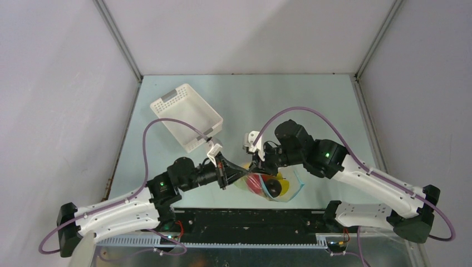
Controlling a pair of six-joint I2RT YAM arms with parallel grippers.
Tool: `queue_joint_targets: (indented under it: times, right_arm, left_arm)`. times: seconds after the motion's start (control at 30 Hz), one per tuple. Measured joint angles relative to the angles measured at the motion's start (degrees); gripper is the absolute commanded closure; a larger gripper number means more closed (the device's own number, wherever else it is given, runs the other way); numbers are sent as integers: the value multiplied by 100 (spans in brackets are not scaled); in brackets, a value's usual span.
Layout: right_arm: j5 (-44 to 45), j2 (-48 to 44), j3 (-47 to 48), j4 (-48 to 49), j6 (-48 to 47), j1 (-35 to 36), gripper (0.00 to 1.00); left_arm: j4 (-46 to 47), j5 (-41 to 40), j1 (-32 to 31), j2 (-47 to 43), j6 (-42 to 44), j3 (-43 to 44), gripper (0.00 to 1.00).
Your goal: Place the food in the zip-top bag and seal the zipper
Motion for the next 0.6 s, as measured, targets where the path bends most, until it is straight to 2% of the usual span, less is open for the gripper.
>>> queue_joint_targets:
  times: [0.17,0.23,0.27,0.33,0.4,0.47,0.6]
  right_arm:
    - [151,-85,0,162,402,-13,100]
    - [164,-133,0,258,584,-24,100]
    - [155,-155,0,280,680,-28,100]
    - [101,-186,0,306,811,-37,100]
    - [9,-201,2,326,911,-46,100]
    - [-57,-223,11,323,973,-55,100]
    - [-85,-210,11,317,1021,-55,100]
  left_arm:
    - [85,26,0,151,39,4,100]
    - [107,63,0,269,90,50,86]
    - [101,92,0,328,131,111,75]
    - [50,160,-2,417,269,221,60]
    - [-42,210,-9,509,391,352,49]
    - [-72,286,-4,564,516,376,41]
    - [-37,605,-15,656,704,448,38]
